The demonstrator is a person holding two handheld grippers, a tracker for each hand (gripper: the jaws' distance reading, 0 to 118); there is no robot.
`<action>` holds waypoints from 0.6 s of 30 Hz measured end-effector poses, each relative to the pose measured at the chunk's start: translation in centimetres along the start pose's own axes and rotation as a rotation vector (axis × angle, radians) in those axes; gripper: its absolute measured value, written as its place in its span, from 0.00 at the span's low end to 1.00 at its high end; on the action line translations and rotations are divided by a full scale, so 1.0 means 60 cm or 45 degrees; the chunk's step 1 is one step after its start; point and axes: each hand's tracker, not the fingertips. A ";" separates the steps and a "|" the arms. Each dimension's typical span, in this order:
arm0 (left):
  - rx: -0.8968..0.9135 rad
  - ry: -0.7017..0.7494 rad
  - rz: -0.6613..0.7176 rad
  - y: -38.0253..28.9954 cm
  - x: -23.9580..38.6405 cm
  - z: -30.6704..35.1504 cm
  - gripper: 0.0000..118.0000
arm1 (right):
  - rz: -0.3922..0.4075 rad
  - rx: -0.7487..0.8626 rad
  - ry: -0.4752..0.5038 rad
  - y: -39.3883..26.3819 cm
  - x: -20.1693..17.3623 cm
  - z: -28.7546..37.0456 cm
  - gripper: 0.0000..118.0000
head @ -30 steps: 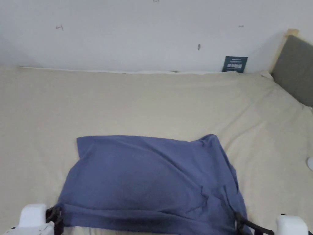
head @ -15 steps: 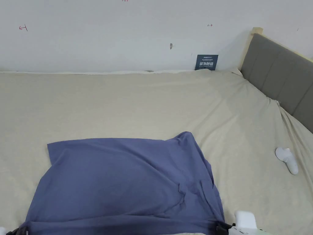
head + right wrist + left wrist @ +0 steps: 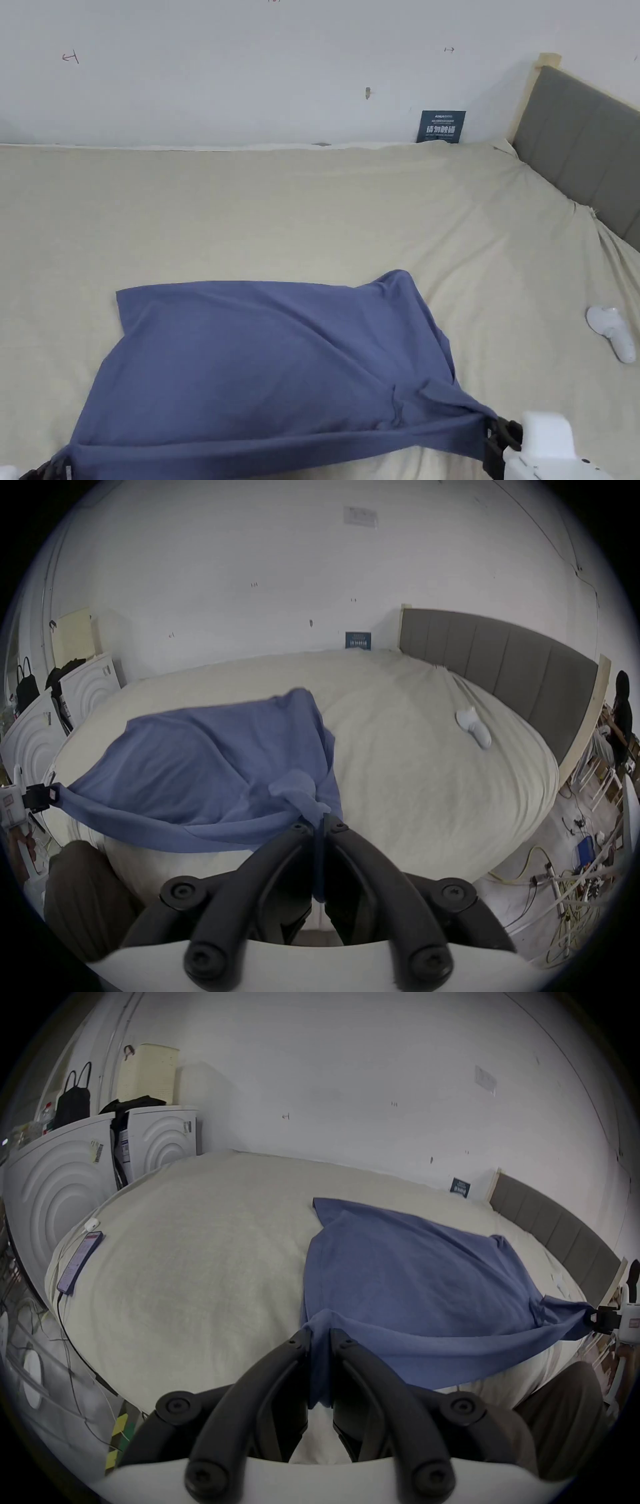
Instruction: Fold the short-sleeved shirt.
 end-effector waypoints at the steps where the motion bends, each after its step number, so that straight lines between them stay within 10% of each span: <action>1: 0.002 0.004 -0.003 0.005 0.000 -0.003 0.09 | 0.008 0.015 0.009 0.013 0.000 -0.003 0.05; 18: -0.081 0.110 -0.061 0.163 0.058 -0.151 0.09 | 0.057 -0.099 0.109 0.145 0.019 -0.253 0.05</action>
